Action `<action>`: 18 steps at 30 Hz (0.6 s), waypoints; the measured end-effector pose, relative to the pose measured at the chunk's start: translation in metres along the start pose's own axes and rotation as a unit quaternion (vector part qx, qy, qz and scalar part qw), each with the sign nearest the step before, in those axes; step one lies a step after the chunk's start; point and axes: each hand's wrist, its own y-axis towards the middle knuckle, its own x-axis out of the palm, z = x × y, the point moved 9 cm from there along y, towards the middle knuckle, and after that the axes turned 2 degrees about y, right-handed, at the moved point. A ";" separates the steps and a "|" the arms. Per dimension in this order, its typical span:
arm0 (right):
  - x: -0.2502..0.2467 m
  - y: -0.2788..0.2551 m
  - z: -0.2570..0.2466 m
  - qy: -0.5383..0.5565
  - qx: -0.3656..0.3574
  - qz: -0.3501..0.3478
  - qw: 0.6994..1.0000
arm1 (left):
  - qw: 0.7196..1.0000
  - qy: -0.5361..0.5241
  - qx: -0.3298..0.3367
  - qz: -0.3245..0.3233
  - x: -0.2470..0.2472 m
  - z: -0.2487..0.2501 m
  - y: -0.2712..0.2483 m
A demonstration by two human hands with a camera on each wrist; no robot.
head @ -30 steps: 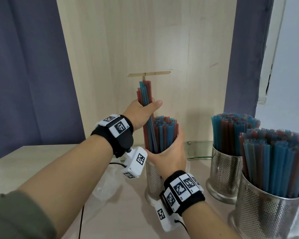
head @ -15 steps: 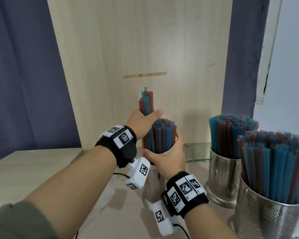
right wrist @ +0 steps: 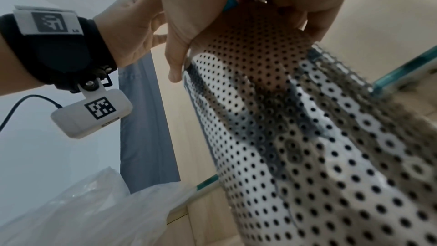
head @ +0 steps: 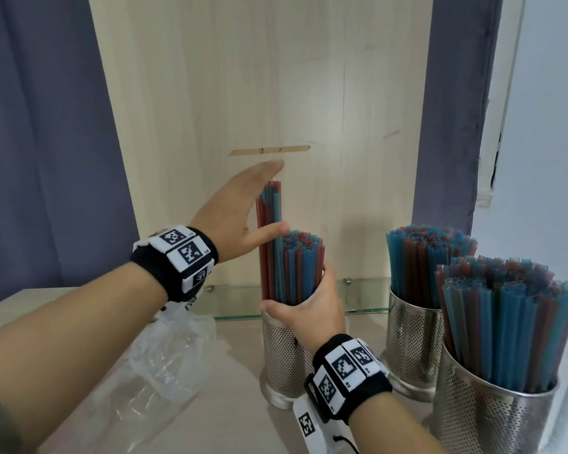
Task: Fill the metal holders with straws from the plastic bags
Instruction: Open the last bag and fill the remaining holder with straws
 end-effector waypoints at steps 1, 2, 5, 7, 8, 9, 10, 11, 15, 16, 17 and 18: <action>0.000 0.000 0.000 0.003 -0.003 -0.005 1.000 | 0.999 0.016 0.026 -0.009 0.001 0.003 -0.001; 0.000 0.000 -0.001 0.005 -0.005 -0.010 1.000 | 0.999 0.016 0.037 -0.010 0.001 0.004 -0.003; 0.001 0.000 0.000 0.016 -0.013 -0.021 1.000 | 0.999 0.008 0.031 0.016 -0.001 0.003 -0.008; 0.002 0.001 0.001 0.022 -0.017 -0.022 0.999 | 0.999 0.013 0.029 0.031 -0.004 0.003 -0.008; 0.002 0.001 0.001 0.026 -0.020 -0.022 0.999 | 0.999 0.008 0.025 0.035 -0.005 0.004 -0.007; 0.002 0.001 0.002 0.029 -0.022 -0.022 0.999 | 0.999 -0.001 0.018 0.036 -0.006 0.004 -0.006; 0.002 0.001 0.002 0.032 -0.024 -0.023 0.999 | 0.999 -0.013 0.012 0.037 -0.007 0.004 -0.006; 0.003 0.001 0.002 0.035 -0.024 -0.025 0.999 | 0.999 -0.023 0.006 0.037 -0.007 0.004 -0.007; 0.004 0.001 0.004 0.035 -0.022 -0.036 0.998 | 0.998 -0.057 -0.017 0.034 -0.003 0.002 -0.019; 0.004 0.001 0.004 0.033 -0.022 -0.036 0.999 | 0.997 -0.065 -0.023 0.034 -0.002 0.000 -0.022; 0.004 0.001 0.004 0.030 -0.021 -0.037 0.999 | 0.997 -0.069 -0.027 0.031 -0.002 -0.001 -0.025; 0.004 0.002 0.004 0.031 -0.020 -0.038 0.999 | 0.997 -0.069 -0.030 0.027 -0.001 -0.001 -0.026</action>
